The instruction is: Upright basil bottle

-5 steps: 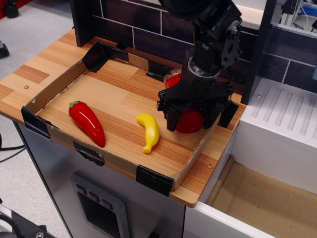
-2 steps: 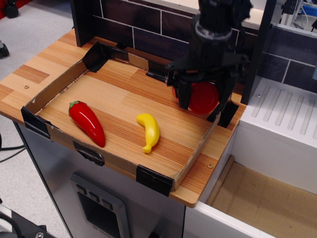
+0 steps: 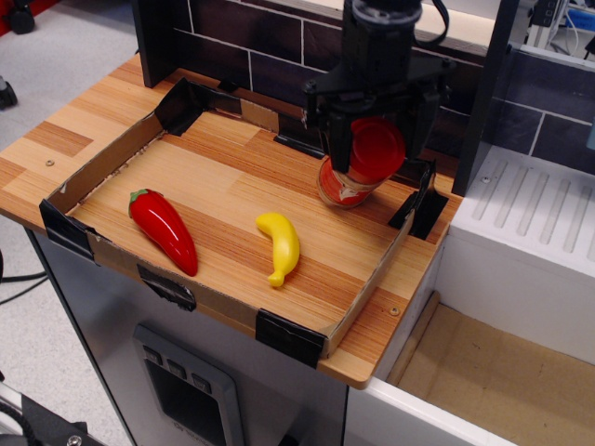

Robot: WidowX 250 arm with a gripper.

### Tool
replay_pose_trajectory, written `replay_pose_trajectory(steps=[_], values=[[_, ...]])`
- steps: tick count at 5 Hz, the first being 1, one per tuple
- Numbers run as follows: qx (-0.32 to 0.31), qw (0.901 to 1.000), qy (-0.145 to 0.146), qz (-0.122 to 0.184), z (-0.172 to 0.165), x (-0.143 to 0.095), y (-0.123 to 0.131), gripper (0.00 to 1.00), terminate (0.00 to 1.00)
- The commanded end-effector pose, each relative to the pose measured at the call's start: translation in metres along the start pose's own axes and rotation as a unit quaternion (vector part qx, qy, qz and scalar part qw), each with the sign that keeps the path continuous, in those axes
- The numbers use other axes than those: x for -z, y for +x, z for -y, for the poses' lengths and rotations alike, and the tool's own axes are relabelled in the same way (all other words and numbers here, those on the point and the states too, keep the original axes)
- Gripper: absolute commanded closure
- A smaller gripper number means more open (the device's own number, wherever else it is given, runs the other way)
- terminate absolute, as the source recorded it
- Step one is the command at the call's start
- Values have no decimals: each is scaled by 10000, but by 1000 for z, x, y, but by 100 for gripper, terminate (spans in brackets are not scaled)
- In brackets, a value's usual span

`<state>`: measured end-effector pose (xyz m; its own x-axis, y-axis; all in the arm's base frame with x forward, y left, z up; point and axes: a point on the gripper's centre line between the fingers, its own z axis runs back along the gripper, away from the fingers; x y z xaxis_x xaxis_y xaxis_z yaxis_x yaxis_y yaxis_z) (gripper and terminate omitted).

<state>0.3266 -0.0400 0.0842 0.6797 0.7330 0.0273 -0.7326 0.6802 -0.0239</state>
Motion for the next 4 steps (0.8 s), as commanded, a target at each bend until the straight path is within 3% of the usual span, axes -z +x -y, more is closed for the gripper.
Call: replay_pose_trajectory(steps=[1, 2, 3, 4], values=[[-243, 9988, -415, 94, 6, -47, 17, 100, 0], [-450, 9987, -233, 20, 8, -35, 29, 100, 0], [-381, 9992, 17, -116, 10, -21, 31, 0, 0], [-292, 9995, 129, -87, 11, -16, 29, 0, 0]])
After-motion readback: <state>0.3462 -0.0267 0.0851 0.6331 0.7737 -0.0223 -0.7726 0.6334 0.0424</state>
